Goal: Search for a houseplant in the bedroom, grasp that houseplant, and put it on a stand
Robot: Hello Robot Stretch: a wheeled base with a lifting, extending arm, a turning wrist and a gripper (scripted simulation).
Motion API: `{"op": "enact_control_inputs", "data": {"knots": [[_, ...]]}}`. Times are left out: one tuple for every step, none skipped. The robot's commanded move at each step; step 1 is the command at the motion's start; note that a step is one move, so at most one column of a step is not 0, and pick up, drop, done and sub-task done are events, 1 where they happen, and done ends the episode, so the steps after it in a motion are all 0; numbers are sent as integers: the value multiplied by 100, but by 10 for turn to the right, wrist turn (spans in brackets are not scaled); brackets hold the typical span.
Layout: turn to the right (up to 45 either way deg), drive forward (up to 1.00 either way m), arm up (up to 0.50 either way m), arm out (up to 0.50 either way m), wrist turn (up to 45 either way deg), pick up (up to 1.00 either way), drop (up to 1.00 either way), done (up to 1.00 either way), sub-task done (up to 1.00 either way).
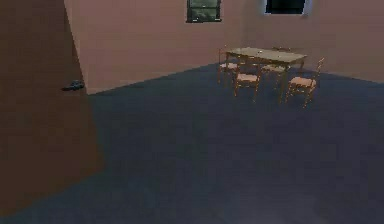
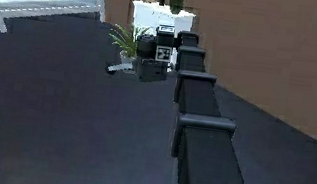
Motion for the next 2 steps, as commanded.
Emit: {"op": "enact_control_inputs", "data": {"knots": [[-450,0,0,0,0,0,0,0,0],[-450,0,0,0,0,0,0,0,0]]}}
